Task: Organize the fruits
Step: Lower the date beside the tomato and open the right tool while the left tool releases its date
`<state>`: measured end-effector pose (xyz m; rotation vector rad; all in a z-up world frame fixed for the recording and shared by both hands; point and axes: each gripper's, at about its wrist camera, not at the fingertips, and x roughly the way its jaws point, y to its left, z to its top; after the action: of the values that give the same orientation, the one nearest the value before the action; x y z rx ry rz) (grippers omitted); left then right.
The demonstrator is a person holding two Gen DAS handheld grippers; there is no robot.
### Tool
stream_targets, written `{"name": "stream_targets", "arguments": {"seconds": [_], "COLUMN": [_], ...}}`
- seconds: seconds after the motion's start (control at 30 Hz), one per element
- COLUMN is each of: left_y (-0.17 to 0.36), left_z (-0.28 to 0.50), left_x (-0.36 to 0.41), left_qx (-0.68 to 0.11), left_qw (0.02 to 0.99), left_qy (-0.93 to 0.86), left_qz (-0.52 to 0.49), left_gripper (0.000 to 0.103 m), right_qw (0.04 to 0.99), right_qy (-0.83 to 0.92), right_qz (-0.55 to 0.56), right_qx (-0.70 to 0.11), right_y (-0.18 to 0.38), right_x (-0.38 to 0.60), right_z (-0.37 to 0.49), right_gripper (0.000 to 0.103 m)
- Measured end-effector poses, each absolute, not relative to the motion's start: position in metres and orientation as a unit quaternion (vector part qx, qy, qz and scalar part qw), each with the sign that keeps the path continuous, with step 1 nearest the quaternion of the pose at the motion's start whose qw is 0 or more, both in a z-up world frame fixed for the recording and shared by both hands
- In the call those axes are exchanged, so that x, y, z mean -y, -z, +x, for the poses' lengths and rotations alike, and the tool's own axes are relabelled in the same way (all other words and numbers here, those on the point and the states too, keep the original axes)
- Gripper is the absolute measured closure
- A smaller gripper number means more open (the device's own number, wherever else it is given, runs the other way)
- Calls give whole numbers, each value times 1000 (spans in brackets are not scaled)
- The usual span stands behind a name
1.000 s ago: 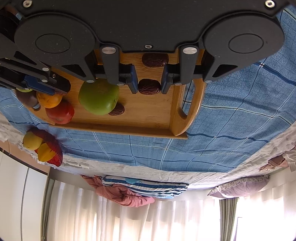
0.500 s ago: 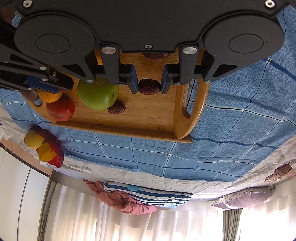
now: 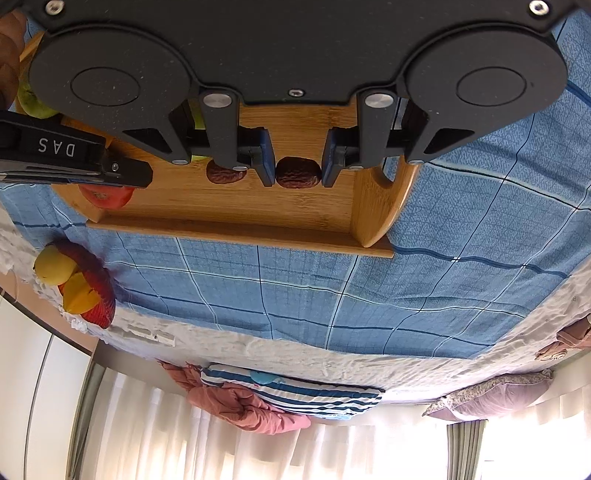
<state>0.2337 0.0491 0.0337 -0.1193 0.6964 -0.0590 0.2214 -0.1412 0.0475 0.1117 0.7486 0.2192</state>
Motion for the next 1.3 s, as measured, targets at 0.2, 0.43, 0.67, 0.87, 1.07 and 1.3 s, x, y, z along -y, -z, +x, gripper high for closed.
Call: {"name": "stream_targets", "arguments": {"seconds": [0.2,0.43,0.67,0.87,1.07,1.3], "left_y": [-31,-26,-21,-18,-15,-13], "left_z": [248,258,264,267,269,270], "left_x": [-48,-48,-48,-47,-49,-48], "left_qx": [-349,-356,-362,-367,-370,-369], "left_qw": [935,932,930,928,927,927], "left_qy": [23,20,20,19,18,17], "left_qz": [-62,-60,-58,-57,-58,-59], "left_gripper": [78,78,78,78,78,77], "right_qw": [914,910,908,906,906,906], "right_qy": [-101,-95,-93,-92,-91,-91], "right_qz": [64,60,55,52,51,51], "right_qx": [-387,-400,-405,-409,-411,-411], "right_y": [-40,-33,-30,-27,-24,-24], "right_x": [141,137,133,131,130,130], "right_z": [241,252,257,259,260,260], "right_gripper": [73,71,71,71,71,71]}}
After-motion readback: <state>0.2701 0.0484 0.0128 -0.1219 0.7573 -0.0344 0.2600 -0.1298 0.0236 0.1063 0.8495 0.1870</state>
